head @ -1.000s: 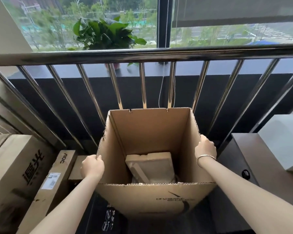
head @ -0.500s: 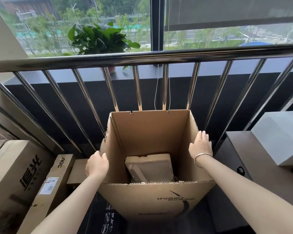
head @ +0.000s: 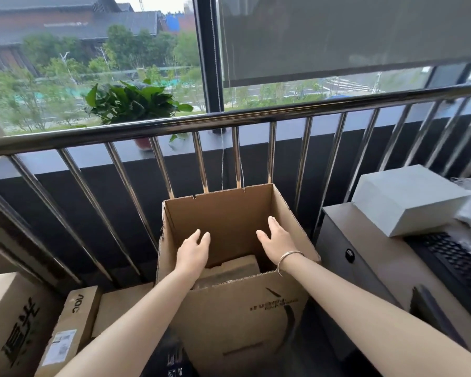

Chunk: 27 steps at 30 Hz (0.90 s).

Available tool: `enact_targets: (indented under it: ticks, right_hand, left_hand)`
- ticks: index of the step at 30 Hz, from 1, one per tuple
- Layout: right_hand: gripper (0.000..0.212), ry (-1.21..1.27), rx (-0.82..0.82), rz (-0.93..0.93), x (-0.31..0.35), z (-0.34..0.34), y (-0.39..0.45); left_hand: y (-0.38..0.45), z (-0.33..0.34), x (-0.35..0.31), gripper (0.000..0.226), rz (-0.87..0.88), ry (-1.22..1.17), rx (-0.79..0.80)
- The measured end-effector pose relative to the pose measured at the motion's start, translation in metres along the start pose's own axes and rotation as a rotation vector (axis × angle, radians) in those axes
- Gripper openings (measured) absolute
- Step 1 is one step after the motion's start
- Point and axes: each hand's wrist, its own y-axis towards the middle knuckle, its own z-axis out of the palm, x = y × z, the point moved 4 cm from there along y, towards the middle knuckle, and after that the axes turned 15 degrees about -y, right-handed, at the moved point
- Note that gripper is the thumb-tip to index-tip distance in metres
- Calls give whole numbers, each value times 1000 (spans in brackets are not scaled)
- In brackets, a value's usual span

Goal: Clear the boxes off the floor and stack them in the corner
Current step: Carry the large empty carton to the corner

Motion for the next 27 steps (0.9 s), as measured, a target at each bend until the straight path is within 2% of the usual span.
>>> enact_targets:
  ticks: [7,14,21,27]
  right_hand:
    - [59,123,-134,142,13,-14,-99]
    - [59,177,-230,279,-1,-19,-228]
    - [60,198,-462,525,-60,-74,-374]
    - [59,250,-642,654,-103,-109,-503]
  left_hand:
    - [-59,-8,-4,51,107,-13,172]
    - [-166,12,-6,49,174,-21,428]
    - [-315,80,-41,50,261,-36,785]
    - [-444,122,-53,46,346,-33,1000]
